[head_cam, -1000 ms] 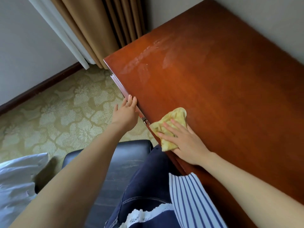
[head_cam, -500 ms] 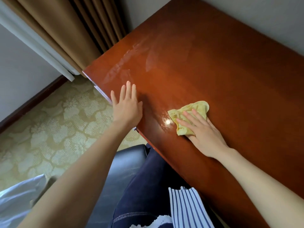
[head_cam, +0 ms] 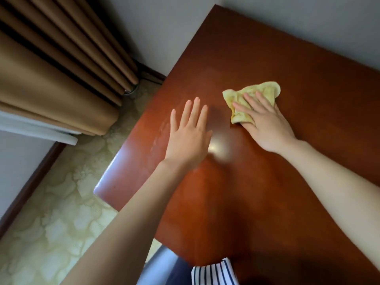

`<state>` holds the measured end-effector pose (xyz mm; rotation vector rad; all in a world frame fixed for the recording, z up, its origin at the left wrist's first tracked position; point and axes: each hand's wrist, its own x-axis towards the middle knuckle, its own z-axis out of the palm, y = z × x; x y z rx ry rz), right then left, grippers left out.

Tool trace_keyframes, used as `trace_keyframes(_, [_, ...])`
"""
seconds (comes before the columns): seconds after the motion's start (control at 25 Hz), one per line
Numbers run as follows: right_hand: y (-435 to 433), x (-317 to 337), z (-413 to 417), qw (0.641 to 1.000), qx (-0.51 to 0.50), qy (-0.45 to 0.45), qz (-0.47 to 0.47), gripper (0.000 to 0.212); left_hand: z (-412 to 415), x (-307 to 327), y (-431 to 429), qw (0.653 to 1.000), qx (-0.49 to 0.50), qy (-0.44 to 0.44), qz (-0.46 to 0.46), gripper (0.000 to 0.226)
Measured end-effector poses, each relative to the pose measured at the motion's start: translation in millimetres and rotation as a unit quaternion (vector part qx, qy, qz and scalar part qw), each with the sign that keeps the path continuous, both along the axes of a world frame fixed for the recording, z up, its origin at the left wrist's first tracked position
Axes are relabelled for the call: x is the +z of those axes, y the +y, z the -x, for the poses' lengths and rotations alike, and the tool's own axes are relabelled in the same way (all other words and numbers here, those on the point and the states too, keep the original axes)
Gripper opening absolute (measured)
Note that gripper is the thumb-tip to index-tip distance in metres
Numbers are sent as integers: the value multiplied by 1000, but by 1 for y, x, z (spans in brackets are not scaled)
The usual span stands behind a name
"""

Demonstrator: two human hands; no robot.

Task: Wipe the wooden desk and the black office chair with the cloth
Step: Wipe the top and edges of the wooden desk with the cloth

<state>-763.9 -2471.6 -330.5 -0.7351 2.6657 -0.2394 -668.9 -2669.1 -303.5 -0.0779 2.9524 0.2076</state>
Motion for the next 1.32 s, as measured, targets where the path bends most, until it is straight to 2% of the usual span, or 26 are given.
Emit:
trace_keyframes(0.2, [-42, -3, 80, 997, -76, -1, -3, 49, 59, -6, -22, 997, -32, -35, -65, 58])
trace_keyframes(0.4, [-49, -7, 50, 994, -108, 27, 11, 50, 90, -10, -10, 994, -55, -38, -90, 54])
trace_keyframes(0.64, [7, -4, -60, 997, 51, 56, 28, 52, 97, -7, 30, 987, -104, -36, -121, 54])
trace_keyframes(0.76, [56, -6, -112, 990, 131, 46, 3, 55, 89, -7, 46, 983, -149, -43, -98, 52])
trace_keyframes(0.88, [102, -3, -129, 984, 170, 62, -1, 55, 77, -11, 54, 982, -160, -81, -60, 57])
trace_keyframes(1.0, [136, 4, -116, 992, 105, 69, -12, 65, 69, -14, 61, 982, -141, -119, -30, 64])
trace_keyframes(1.2, [161, 1, -52, 996, -38, 74, -25, 56, 71, -9, 76, 978, -134, -145, 62, 87])
trace_keyframes(1.32, [163, -6, 4, 989, -125, 76, 3, 52, 74, -4, 77, 970, -151, -167, 94, 96])
